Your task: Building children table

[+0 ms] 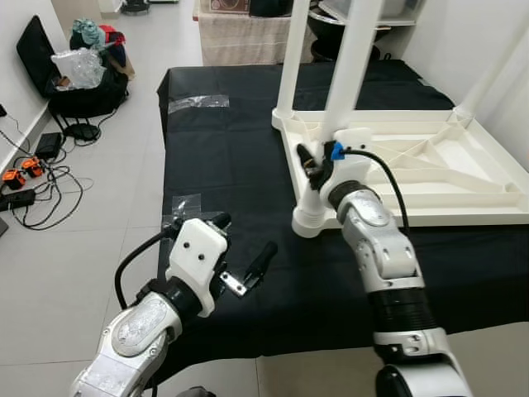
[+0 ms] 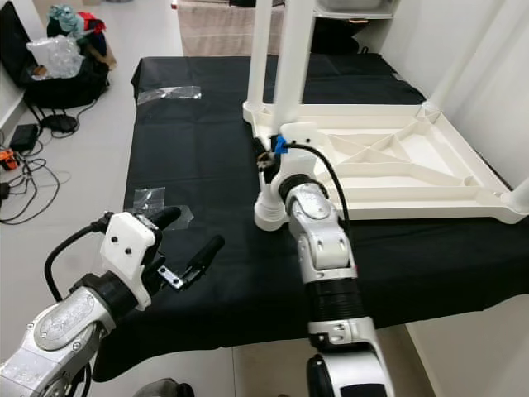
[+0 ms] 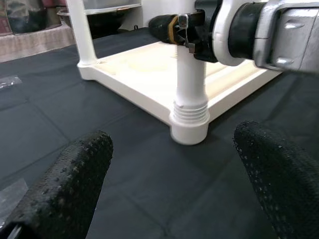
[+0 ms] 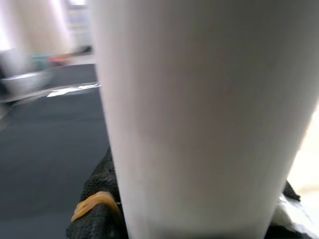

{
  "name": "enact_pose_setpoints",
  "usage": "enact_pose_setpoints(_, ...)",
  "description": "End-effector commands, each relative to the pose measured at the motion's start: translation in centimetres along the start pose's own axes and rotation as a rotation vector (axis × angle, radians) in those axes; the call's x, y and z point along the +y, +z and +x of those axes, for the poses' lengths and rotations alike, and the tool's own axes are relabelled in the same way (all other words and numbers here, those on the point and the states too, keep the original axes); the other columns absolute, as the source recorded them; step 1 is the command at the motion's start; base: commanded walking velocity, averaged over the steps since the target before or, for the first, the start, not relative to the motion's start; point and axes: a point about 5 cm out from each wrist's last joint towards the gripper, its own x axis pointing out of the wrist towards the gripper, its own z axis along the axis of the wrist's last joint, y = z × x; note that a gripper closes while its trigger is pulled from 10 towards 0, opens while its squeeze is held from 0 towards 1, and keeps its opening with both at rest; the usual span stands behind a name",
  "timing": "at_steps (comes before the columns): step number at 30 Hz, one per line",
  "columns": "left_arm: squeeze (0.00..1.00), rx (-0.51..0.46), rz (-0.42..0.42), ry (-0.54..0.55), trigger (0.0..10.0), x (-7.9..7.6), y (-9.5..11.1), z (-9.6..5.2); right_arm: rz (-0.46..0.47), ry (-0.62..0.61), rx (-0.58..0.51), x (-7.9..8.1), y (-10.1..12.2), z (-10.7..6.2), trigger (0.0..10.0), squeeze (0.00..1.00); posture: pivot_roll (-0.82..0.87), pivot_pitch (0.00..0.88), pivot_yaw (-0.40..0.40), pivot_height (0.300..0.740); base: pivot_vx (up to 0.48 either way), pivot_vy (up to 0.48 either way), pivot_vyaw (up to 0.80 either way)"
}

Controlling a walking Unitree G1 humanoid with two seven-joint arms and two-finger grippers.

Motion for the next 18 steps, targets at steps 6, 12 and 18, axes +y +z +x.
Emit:
enact_pose_setpoints(6,0.00,0.008,-0.005,-0.003,10.0,-0.4,-0.1,-0.1,0.048,-0.308,0.066,-1.1,-1.3,-0.5,0.0,0.00,0.07,0.110,-0.077,0.740,0.000,0.000,0.00)
enact_pose_setpoints(12,0.00,0.012,-0.004,-0.003,10.0,-0.4,-0.2,-0.2,0.043,-0.295,0.082,0.1,-1.3,-0.5,2.4,0.00,0.07,0.109,-0.075,0.740,0.000,0.000,0.00)
enact_pose_setpoints(18,0.00,0.010,-0.005,-0.008,10.0,-0.4,-0.4,0.0,0.075,-0.243,0.047,0.6,-0.6,-0.1,10.0,1.00,0.06,0.107,-0.072,0.740,0.000,0.000,0.00)
